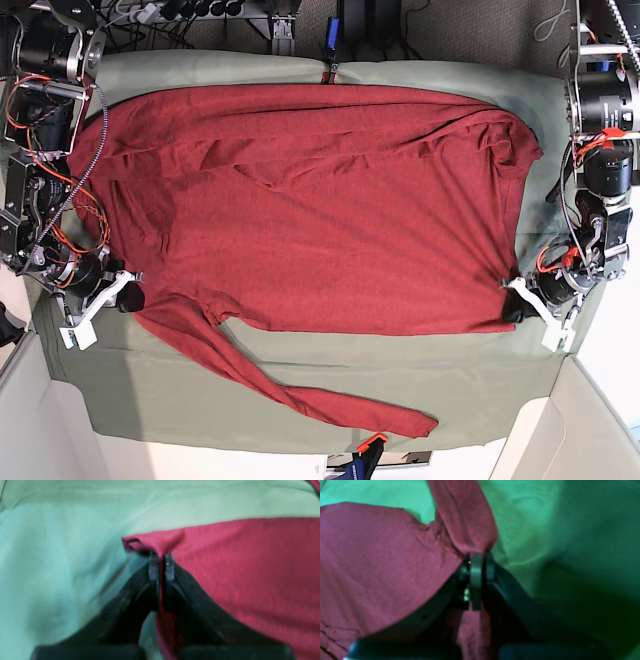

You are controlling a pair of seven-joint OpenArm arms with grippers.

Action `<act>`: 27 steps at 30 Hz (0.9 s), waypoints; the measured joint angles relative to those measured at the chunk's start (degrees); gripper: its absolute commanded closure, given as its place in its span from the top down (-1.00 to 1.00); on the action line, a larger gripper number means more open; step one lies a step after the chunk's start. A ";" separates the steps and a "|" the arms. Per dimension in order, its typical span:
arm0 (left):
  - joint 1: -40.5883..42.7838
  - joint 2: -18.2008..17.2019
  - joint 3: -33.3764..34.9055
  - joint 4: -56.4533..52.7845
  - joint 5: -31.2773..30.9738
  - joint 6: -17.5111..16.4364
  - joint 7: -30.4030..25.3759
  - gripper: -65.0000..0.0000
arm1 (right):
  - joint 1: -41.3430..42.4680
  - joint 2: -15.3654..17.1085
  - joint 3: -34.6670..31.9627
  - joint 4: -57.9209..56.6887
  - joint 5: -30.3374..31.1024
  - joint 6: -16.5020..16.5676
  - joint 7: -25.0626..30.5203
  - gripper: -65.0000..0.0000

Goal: Fold the T-shirt properly
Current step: 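Grasp the side edges and fold them over toward the collar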

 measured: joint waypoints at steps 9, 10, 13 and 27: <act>16.09 -5.38 -0.39 21.64 0.66 -0.31 1.14 -1.00 | -8.61 1.66 -0.07 8.22 2.82 0.22 -1.18 -1.00; 17.42 -6.14 -0.44 24.00 0.66 -0.33 1.81 -1.00 | -9.90 2.10 -0.04 9.53 3.02 0.22 -1.18 -1.00; 21.09 -7.58 -0.46 29.73 0.39 -0.50 3.50 -1.00 | -13.09 3.41 0.09 13.66 4.04 0.37 -1.14 -1.00; 27.56 -8.52 -4.72 36.17 -1.64 -0.63 12.63 -1.00 | -21.16 7.10 6.10 19.15 6.45 0.39 -1.18 -1.00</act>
